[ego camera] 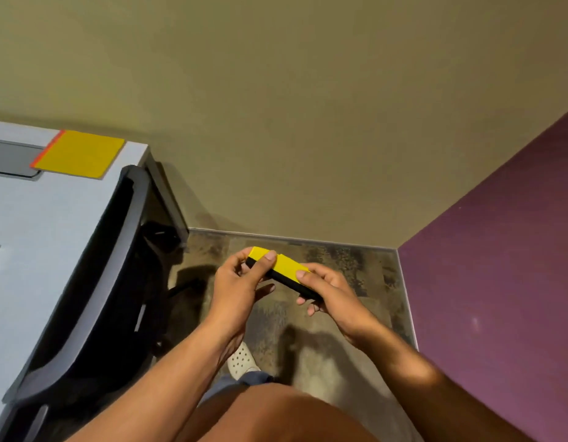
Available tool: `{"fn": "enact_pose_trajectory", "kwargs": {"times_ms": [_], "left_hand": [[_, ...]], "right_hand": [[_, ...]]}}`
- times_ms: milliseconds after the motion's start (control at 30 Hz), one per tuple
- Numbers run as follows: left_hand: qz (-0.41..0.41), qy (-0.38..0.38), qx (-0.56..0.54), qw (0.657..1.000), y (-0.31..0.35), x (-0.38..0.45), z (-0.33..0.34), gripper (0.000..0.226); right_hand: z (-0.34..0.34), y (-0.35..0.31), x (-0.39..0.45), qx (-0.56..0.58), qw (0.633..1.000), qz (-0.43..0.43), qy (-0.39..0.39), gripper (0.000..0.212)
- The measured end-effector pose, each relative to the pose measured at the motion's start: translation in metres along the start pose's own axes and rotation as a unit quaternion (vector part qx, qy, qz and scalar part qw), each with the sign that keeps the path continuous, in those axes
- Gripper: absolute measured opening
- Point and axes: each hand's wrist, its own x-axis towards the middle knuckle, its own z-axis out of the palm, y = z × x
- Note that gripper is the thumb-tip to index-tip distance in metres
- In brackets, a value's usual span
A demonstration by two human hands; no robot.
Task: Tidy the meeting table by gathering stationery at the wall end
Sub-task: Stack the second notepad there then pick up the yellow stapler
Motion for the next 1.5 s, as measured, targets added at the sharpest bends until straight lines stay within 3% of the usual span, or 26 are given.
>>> {"fn": "enact_pose_trajectory", "kwargs": {"times_ms": [200, 467, 700, 800, 1033, 1167, 1300, 1400, 1500], "left_hand": [[0.045, 0.051, -0.005, 0.998, 0.063, 0.073, -0.015, 0.039], [0.082, 0.152, -0.063, 0.983, 0.120, 0.140, -0.041, 0.044], [0.132, 0.301, -0.098, 0.939, 0.186, 0.196, -0.065, 0.047], [0.147, 0.358, -0.116, 0.915, 0.212, 0.218, -0.081, 0.046], [0.142, 0.432, -0.109, 0.884, 0.242, 0.249, -0.131, 0.054], [0.117, 0.456, -0.146, 0.870, 0.245, 0.261, -0.173, 0.059], [0.095, 0.439, -0.180, 0.875, 0.249, 0.272, -0.218, 0.060], [0.106, 0.429, -0.171, 0.881, 0.250, 0.283, -0.249, 0.054], [0.110, 0.457, -0.175, 0.865, 0.247, 0.301, -0.273, 0.051]], "right_hand": [[0.040, -0.059, 0.097, 0.001, 1.000, 0.001, -0.027, 0.043], [0.085, -0.115, 0.205, -0.003, 0.991, -0.010, -0.137, 0.042], [0.142, -0.167, 0.309, 0.010, 0.975, 0.036, -0.217, 0.045], [0.169, -0.188, 0.351, -0.003, 0.966, 0.041, -0.256, 0.034], [0.252, -0.216, 0.426, -0.070, 0.931, 0.052, -0.355, 0.032], [0.300, -0.222, 0.447, -0.091, 0.919, 0.077, -0.375, 0.062], [0.348, -0.224, 0.462, -0.122, 0.935, 0.048, -0.328, 0.040], [0.381, -0.228, 0.475, -0.189, 0.936, -0.026, -0.296, 0.038], [0.409, -0.234, 0.491, -0.205, 0.937, -0.042, -0.279, 0.032]]}}
